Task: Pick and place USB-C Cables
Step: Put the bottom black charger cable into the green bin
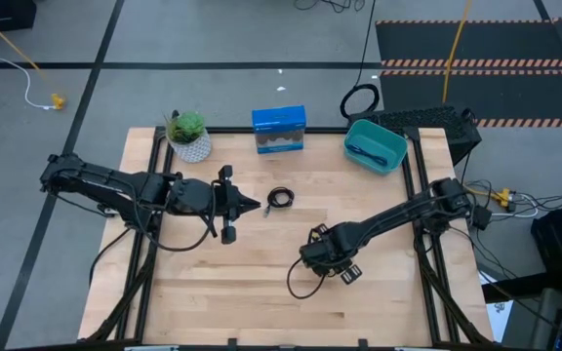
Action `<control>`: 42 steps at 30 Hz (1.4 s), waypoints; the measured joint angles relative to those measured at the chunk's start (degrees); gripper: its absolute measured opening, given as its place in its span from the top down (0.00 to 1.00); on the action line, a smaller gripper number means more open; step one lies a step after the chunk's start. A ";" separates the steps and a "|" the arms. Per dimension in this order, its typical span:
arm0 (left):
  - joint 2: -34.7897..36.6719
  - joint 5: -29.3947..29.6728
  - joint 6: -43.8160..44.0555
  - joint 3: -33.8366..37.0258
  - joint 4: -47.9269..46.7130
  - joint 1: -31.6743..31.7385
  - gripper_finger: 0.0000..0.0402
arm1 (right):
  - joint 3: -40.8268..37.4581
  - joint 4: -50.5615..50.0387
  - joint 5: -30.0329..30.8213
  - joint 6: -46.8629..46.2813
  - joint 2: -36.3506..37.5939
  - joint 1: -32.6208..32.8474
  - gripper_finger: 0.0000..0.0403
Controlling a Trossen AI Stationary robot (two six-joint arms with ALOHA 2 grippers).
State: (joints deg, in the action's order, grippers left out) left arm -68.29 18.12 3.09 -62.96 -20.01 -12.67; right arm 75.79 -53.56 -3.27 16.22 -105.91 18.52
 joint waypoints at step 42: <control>0.00 0.00 0.20 0.00 0.09 0.00 0.94 | -8.26 10.46 7.84 22.61 1.14 4.43 0.66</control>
State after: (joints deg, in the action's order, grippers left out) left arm -68.29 18.12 3.29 -62.96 -19.92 -12.67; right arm 67.53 -43.10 4.57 38.82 -104.77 22.95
